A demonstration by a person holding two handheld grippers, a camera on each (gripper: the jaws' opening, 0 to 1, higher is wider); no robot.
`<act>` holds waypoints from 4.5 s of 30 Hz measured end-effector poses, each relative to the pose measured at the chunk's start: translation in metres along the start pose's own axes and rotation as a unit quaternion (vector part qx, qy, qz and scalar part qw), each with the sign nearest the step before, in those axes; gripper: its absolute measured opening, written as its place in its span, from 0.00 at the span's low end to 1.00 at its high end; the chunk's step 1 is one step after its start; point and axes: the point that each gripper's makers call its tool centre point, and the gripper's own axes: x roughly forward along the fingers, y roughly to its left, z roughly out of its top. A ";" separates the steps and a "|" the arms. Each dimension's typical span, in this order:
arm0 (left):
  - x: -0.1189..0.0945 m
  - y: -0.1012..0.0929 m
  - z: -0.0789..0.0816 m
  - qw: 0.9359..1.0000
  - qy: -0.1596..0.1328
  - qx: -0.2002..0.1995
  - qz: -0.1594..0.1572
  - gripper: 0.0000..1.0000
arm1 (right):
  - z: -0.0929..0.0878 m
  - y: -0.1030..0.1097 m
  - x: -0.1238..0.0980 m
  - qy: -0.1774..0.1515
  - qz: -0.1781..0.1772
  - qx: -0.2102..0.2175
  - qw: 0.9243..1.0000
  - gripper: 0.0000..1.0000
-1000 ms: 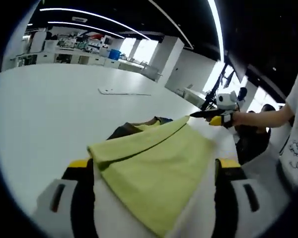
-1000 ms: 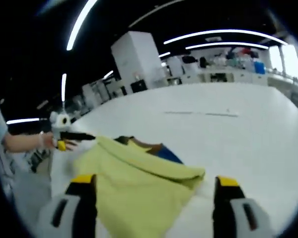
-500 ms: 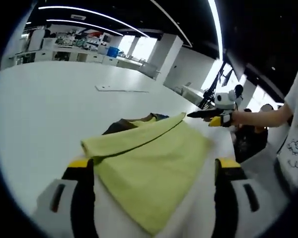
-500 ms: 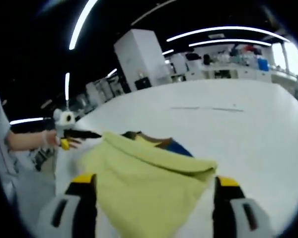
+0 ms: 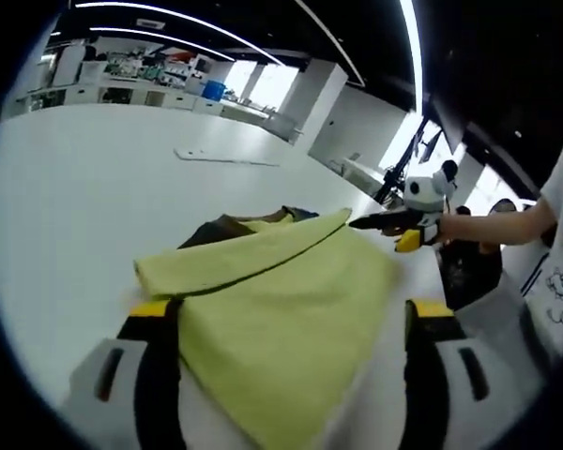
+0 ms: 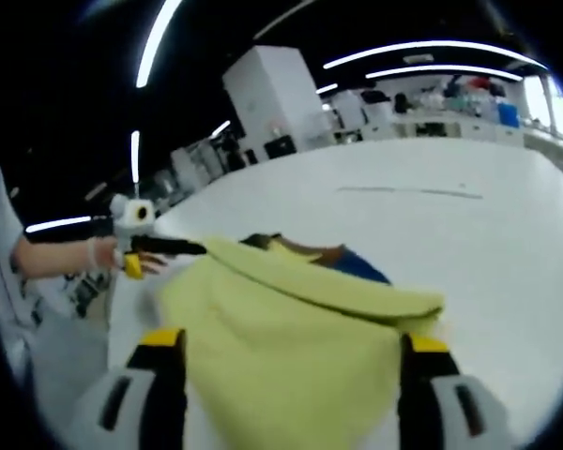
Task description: Fold the garment on the visible template until the final outline fits inside the template.
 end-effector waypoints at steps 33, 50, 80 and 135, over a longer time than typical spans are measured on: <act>0.005 0.029 0.030 0.999 -0.024 -0.008 0.041 0.95 | 0.024 -0.028 0.010 -0.014 -0.026 0.004 1.000 0.91; -0.058 0.019 0.004 0.997 -0.038 -0.019 0.069 0.91 | -0.003 -0.012 -0.052 -0.020 -0.065 0.017 0.998 0.89; -0.099 -0.014 -0.066 0.994 -0.038 -0.061 0.082 0.58 | -0.057 0.013 -0.092 -0.008 -0.077 0.046 0.996 0.61; -0.096 -0.001 -0.075 0.993 -0.012 -0.036 0.113 0.00 | -0.083 0.008 -0.094 0.026 -0.080 0.057 0.995 0.00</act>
